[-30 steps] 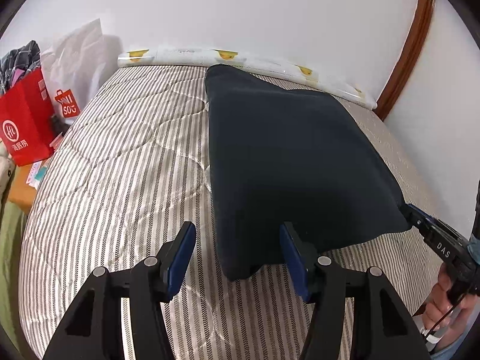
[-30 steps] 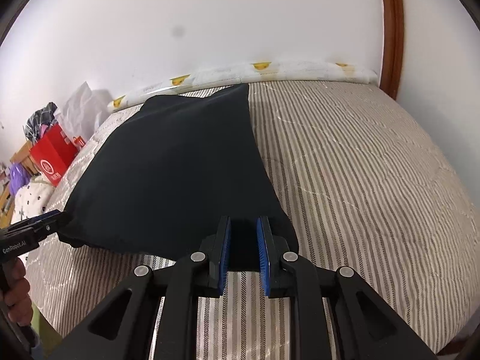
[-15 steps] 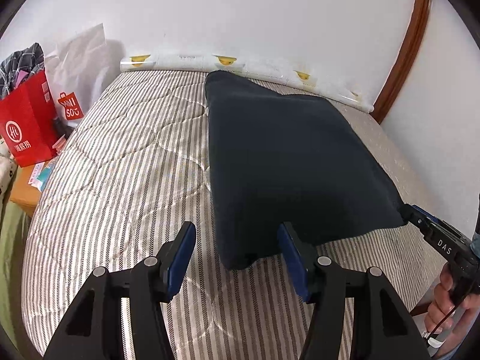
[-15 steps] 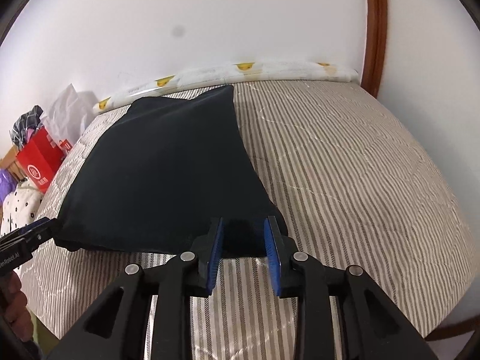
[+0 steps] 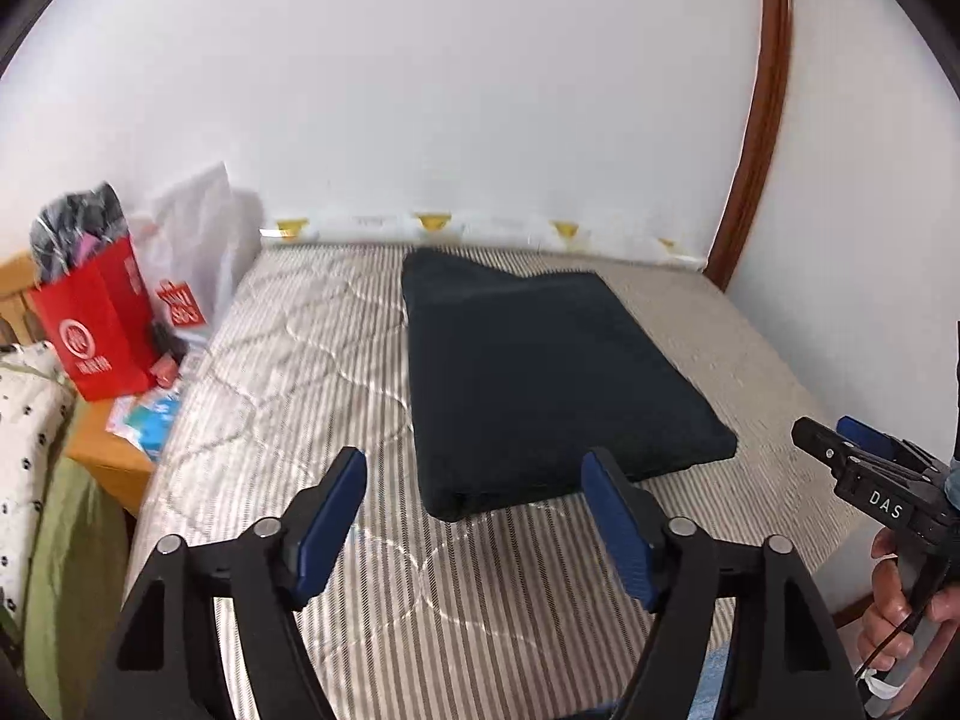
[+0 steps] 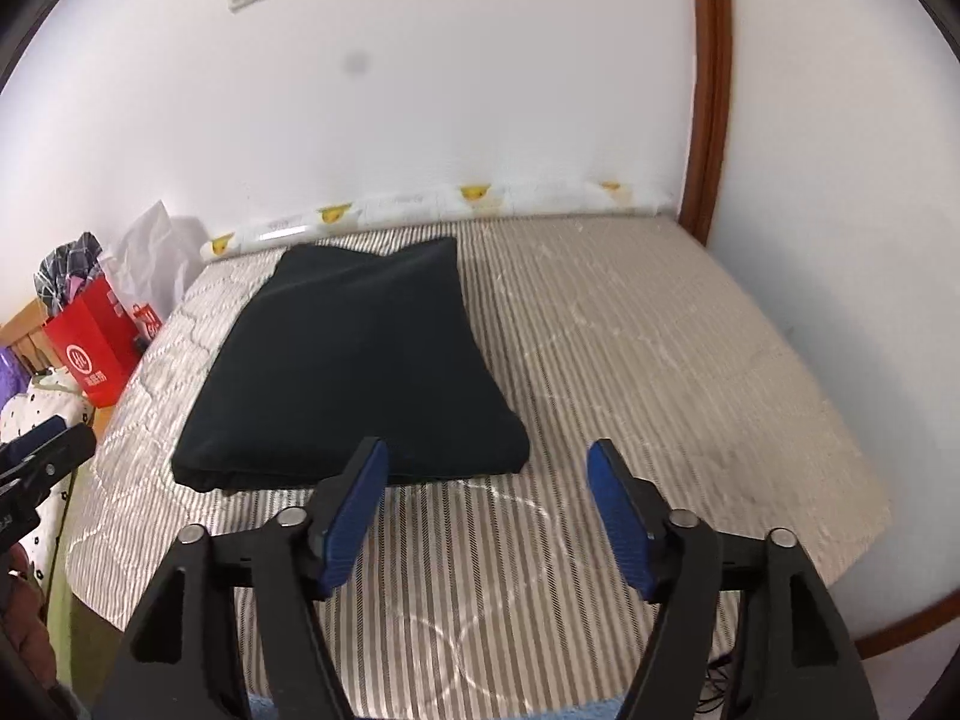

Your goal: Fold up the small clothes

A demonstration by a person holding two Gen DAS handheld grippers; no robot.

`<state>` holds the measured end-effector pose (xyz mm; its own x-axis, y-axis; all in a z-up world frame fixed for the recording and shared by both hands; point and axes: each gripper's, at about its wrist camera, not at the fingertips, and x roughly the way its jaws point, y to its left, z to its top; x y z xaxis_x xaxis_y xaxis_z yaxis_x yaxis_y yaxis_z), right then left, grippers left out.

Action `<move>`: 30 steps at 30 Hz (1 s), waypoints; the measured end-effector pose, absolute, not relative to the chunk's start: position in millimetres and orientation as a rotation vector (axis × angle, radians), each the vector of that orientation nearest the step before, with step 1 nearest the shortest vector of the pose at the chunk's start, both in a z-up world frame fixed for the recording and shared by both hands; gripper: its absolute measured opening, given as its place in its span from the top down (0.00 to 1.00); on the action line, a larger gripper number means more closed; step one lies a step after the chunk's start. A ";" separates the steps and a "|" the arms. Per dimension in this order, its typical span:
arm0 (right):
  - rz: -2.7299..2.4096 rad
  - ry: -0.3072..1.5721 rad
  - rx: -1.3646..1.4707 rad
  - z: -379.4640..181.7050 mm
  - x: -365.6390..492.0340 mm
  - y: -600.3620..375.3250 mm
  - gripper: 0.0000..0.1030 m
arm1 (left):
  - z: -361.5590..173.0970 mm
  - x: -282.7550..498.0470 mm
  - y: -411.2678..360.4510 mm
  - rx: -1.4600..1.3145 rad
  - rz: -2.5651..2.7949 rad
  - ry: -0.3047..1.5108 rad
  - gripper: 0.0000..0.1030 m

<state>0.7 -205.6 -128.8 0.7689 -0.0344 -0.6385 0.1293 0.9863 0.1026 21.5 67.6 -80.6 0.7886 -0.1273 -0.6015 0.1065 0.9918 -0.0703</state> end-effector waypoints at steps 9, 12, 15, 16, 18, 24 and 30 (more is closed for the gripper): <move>-0.110 0.647 0.110 -109.8 -39.5 -200.9 0.07 | -62.6 -17.5 64.6 -0.044 -0.107 0.601 0.17; -0.127 0.635 0.081 -105.3 -50.4 -196.8 0.04 | -60.6 -26.1 65.3 -0.060 -0.123 0.599 0.17; -0.132 0.621 0.077 -101.4 -57.5 -195.1 0.03 | -60.5 -30.8 63.3 -0.045 -0.124 0.591 0.16; -0.127 0.622 0.086 -100.6 -58.4 -195.7 0.03 | -60.4 -31.8 63.0 -0.042 -0.121 0.591 0.16; -0.128 0.625 0.093 -100.0 -59.1 -197.0 0.03 | -61.2 -30.9 62.8 -0.042 -0.120 0.596 0.16; -0.132 0.616 0.082 -97.5 -64.1 -193.7 0.03 | -61.5 -33.0 64.8 -0.042 -0.110 0.602 0.16; -0.126 0.610 0.070 -94.3 -66.4 -189.0 0.03 | -60.9 -35.7 64.9 -0.043 -0.103 0.596 0.16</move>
<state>-66.4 -189.0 -94.3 0.8120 -0.0974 -0.5755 0.1388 0.9899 0.0284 -35.7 64.9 -60.9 0.8224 -0.1093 -0.5583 0.0843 0.9939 -0.0704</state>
